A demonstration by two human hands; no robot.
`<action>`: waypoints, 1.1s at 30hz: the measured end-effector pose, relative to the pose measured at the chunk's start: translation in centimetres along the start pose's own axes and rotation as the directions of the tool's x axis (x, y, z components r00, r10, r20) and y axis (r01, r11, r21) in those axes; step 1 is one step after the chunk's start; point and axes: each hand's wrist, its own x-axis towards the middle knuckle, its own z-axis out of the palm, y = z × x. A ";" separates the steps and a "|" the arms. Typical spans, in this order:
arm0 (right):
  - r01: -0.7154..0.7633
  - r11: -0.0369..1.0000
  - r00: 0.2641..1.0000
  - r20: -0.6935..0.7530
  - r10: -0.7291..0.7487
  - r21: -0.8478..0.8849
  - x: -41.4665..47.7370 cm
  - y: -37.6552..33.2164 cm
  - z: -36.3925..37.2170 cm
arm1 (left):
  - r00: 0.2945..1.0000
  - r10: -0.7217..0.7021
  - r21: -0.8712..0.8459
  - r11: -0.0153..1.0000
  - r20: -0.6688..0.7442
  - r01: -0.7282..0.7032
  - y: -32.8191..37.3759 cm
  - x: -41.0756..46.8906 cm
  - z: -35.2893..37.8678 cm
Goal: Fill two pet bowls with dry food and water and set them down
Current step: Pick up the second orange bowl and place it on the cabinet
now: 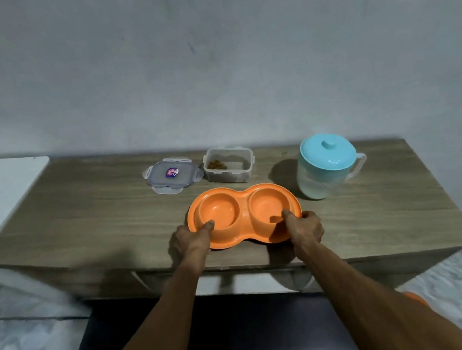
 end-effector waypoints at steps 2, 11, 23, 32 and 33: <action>-0.013 1.000 0.999 -0.037 0.013 0.006 0.0 -0.1 0.7 | 0.999 0.028 0.062 0.998 0.029 -0.029 0.2 1.7 0.4; -0.015 0.998 0.995 -0.098 0.009 -0.062 0.6 -0.1 1.1 | 0.994 0.055 0.199 0.977 0.096 -0.073 0.9 1.5 0.8; -0.014 0.991 0.997 -0.078 0.004 -0.136 1.2 0.2 1.2 | 0.992 0.069 0.293 0.951 0.103 -0.096 0.8 2.5 1.4; -0.027 0.981 0.998 -0.066 0.015 -0.193 2.0 -0.3 1.5 | 0.984 0.133 0.328 0.930 0.121 -0.166 2.4 -0.1 0.3; -0.019 0.975 0.997 -0.072 0.003 -0.223 1.9 -0.7 1.4 | 0.982 0.155 0.340 0.922 0.111 -0.184 2.9 -0.7 0.0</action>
